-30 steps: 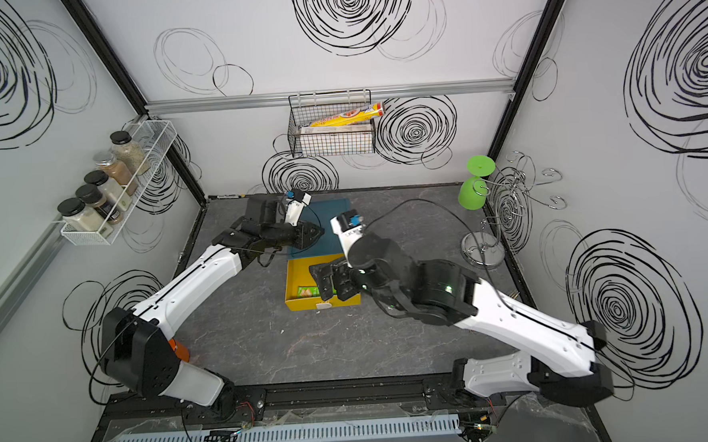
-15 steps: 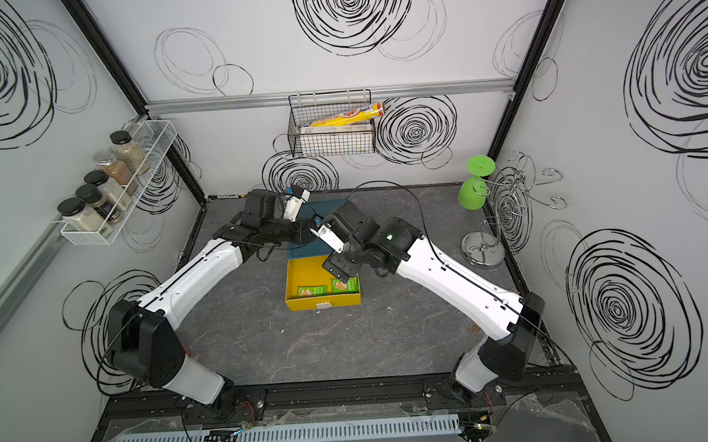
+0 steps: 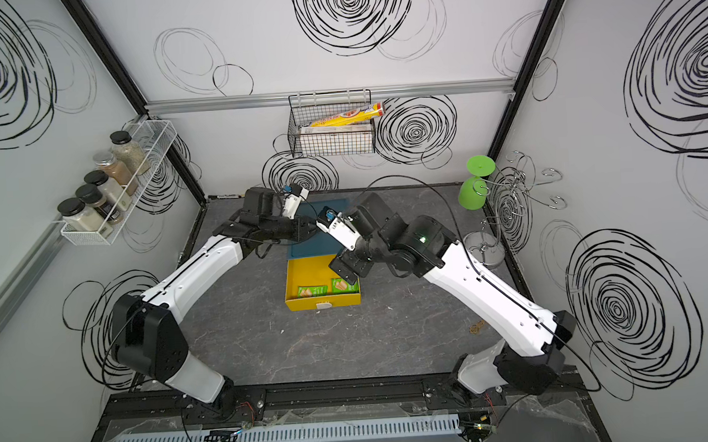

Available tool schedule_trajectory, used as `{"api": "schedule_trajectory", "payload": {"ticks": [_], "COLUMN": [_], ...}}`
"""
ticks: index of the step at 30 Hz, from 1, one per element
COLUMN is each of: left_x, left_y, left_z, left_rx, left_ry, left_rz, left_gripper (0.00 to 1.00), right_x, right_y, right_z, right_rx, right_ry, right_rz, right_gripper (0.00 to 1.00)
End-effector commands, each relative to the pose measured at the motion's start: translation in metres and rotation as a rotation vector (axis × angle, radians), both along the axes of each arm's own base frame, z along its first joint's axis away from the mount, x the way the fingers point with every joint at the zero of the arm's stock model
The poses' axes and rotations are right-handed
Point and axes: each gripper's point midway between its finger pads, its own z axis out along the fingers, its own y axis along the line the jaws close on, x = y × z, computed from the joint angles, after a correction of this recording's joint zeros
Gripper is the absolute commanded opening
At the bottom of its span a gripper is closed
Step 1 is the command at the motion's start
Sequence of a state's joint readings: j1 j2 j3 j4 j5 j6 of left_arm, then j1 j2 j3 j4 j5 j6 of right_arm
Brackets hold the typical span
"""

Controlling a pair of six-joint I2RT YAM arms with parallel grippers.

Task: Take the cookies out of the drawer
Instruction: Pick up the cookie from the drawer.

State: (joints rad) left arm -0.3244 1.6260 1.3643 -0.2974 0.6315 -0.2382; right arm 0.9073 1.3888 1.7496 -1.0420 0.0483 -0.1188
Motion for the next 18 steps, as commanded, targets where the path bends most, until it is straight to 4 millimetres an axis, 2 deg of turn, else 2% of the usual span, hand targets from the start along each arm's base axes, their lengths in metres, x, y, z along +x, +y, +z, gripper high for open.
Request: {"api": "schedule_trajectory", "payload": {"ticks": [1, 4, 7, 9, 10, 11, 12, 14, 18], "left_x": [0.005, 0.009, 0.013, 0.014, 0.014, 0.014, 0.013, 0.014, 0.013], "left_y": [0.002, 0.004, 0.008, 0.01, 0.01, 0.01, 0.01, 0.013, 0.018], "left_z": [-0.013, -0.01, -0.005, 0.0, 0.002, 0.003, 0.003, 0.001, -0.004], "left_rx": [0.001, -0.008, -0.025, -0.041, -0.045, -0.048, -0.047, -0.047, -0.059], "left_ry": [0.058, 0.056, 0.049, 0.037, 0.033, 0.027, 0.024, 0.026, 0.038], "left_rz": [0.009, 0.01, 0.019, 0.027, 0.029, 0.028, 0.028, 0.036, 0.035], "left_gripper": [0.28, 0.29, 0.3, 0.3, 0.3, 0.3, 0.3, 0.3, 0.3], "right_x": [-0.017, -0.013, 0.003, 0.004, 0.005, 0.007, 0.005, -0.002, -0.012], "right_y": [-0.018, -0.036, -0.063, -0.073, -0.075, -0.074, -0.067, -0.049, -0.017], "right_z": [-0.002, 0.008, 0.025, 0.03, 0.025, 0.024, 0.037, 0.041, 0.012], "right_rx": [0.016, 0.038, 0.027, -0.008, -0.035, -0.041, -0.008, 0.011, -0.072], "right_ry": [0.07, 0.017, -0.151, -0.247, -0.258, -0.253, -0.241, -0.167, -0.012], "right_rz": [-0.042, -0.127, -0.228, -0.202, -0.198, -0.21, -0.186, -0.109, 0.048], "right_gripper": [1.0, 1.0, 1.0, 1.0, 1.0, 1.0, 1.0, 1.0, 1.0]}}
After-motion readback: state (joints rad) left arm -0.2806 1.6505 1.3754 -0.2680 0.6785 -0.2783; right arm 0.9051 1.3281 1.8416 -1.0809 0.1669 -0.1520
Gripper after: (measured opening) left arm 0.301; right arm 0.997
